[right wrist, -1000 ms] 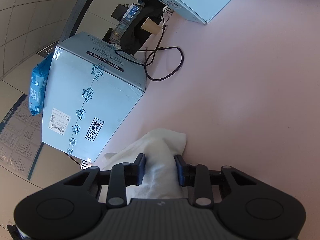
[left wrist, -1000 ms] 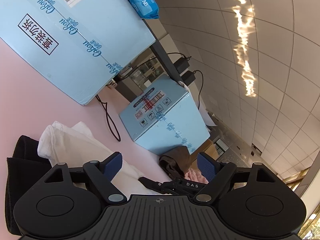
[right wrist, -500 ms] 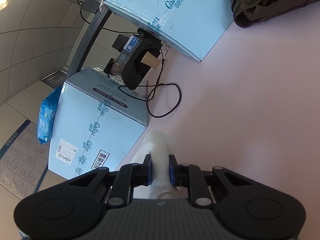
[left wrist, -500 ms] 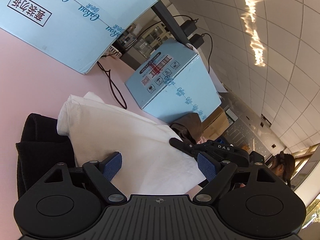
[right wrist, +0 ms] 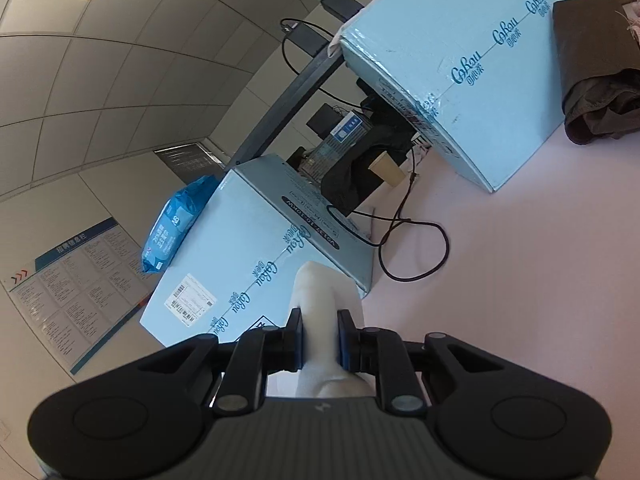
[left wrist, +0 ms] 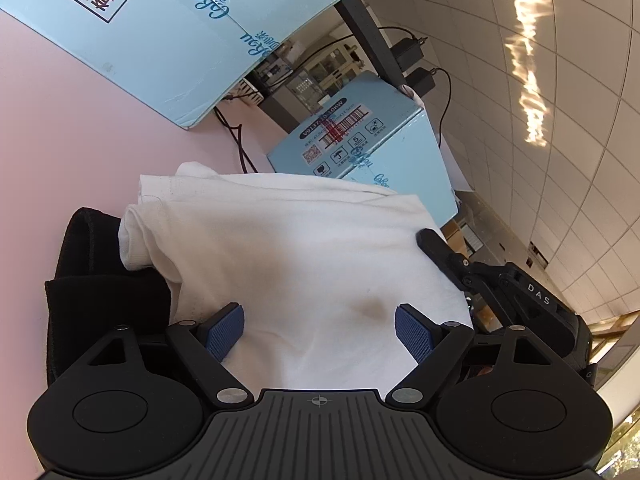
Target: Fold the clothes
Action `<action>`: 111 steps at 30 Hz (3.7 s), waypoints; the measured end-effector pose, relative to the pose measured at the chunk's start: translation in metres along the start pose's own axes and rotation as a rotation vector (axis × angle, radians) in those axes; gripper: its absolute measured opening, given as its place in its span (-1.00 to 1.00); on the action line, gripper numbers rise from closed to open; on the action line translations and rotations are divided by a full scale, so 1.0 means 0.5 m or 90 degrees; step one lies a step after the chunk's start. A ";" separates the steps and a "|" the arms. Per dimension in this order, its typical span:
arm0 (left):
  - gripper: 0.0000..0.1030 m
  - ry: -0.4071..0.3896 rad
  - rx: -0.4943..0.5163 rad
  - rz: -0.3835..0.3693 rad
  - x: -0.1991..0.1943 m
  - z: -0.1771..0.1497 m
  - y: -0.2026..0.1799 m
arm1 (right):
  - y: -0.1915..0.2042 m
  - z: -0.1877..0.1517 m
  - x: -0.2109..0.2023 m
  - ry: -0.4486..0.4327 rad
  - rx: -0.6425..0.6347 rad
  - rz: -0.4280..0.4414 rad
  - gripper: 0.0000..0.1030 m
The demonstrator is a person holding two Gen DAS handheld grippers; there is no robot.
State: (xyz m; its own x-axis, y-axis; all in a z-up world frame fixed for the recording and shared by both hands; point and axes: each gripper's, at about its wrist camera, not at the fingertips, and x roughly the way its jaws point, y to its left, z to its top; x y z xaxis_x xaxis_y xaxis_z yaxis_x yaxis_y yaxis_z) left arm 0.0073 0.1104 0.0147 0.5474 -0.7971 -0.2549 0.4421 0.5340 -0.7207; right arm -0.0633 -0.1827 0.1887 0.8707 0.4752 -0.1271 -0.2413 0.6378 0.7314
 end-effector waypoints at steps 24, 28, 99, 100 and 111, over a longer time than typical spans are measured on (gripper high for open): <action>0.82 -0.276 -0.103 -0.259 -0.201 0.017 0.027 | 0.127 -0.171 0.135 0.306 -0.166 0.224 0.00; 0.83 -0.276 -0.113 -0.263 -0.199 0.016 0.038 | 0.134 -0.166 0.116 0.290 -0.156 0.272 0.64; 0.50 0.042 0.061 0.434 -0.053 0.126 0.055 | -0.045 -0.066 0.065 0.140 0.127 0.034 0.98; 0.52 0.032 0.067 0.436 -0.062 0.129 0.046 | -0.044 -0.066 0.065 0.139 0.126 0.035 0.98; 0.73 0.010 0.251 0.120 -0.154 0.058 -0.152 | -0.053 -0.071 0.072 0.159 0.143 0.025 0.98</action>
State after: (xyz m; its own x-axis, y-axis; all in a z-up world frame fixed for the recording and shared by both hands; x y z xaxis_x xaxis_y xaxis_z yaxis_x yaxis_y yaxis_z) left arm -0.0479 0.1395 0.1079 0.6347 -0.6779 -0.3711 0.5746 0.7350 -0.3599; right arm -0.0410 -0.1611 0.1408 0.7240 0.6484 -0.2355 -0.1482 0.4796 0.8649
